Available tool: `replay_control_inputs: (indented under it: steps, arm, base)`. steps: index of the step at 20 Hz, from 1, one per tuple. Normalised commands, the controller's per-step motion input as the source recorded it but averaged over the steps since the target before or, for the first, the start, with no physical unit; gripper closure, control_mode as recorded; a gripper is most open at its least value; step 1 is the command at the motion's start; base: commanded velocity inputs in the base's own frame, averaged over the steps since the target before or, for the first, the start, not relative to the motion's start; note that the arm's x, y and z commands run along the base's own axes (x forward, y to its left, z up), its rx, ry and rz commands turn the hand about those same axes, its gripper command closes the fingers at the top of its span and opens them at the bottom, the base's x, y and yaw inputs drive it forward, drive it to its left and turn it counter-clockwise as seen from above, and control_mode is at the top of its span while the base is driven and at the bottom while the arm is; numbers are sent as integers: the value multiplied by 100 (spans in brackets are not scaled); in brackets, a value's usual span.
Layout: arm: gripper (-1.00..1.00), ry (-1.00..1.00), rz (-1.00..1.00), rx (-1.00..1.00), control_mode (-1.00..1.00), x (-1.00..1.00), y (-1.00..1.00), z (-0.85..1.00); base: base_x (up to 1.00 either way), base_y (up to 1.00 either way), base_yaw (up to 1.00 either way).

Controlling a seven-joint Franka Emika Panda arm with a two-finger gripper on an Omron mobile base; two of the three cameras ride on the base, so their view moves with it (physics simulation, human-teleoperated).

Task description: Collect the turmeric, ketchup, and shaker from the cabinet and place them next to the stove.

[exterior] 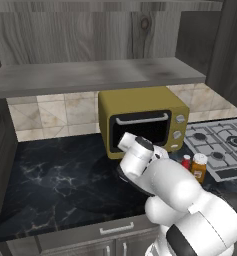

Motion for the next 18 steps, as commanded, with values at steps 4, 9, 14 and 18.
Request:
replay_control_inputs:
  steps: [4,9,14,18]
  arm:
    - [100,-8,0,-3,-100,-14,-4,-14]
    - [100,-4,4,0,-100,-1,-15,-15]
    - [100,-1,3,0,-100,16,-6,-13]
    - [100,0,1,0,-100,12,0,-19]
  base:
    - [0,0,0]
    - [0,0,0]
    - [0,0,0]
    - [0,0,0]
